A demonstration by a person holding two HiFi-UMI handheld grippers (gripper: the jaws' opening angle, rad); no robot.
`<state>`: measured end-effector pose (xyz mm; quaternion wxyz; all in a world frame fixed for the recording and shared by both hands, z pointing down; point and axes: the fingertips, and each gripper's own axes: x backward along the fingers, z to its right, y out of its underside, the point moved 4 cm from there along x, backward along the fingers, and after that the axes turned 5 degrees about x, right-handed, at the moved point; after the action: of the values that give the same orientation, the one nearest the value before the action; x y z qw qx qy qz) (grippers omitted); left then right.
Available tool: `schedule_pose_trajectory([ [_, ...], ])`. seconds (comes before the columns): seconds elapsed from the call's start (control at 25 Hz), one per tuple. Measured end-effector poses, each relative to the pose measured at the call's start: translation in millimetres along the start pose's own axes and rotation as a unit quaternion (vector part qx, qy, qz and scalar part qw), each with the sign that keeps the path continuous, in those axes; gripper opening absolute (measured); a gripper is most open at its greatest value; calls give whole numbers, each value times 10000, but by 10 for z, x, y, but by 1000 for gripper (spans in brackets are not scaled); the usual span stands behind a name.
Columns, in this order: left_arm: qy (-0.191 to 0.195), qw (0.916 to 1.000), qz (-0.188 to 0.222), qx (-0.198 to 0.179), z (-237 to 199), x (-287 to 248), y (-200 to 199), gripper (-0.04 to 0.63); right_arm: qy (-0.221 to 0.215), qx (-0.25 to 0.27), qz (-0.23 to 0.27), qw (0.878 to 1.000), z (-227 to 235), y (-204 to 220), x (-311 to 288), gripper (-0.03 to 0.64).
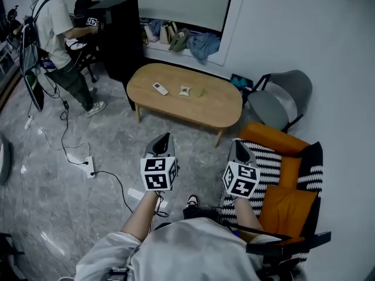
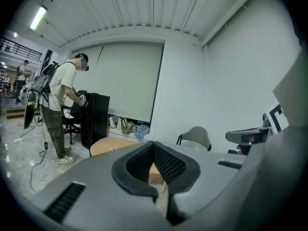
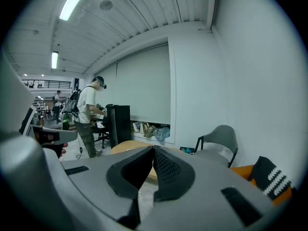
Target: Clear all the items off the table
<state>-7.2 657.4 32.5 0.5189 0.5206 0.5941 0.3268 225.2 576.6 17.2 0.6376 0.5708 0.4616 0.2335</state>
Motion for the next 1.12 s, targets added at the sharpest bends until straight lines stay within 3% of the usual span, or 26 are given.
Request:
schedule_pose_trajectory([
  [0.76, -185, 9998, 29, -103, 325, -1411, -386, 0, -349, -220, 23, 9991, 887, -322, -1379, 25],
  [1.12, -315, 9992, -156, -205, 411, -1744, -389, 0, -389, -463, -53, 9982, 1180, -305, -1735, 25],
])
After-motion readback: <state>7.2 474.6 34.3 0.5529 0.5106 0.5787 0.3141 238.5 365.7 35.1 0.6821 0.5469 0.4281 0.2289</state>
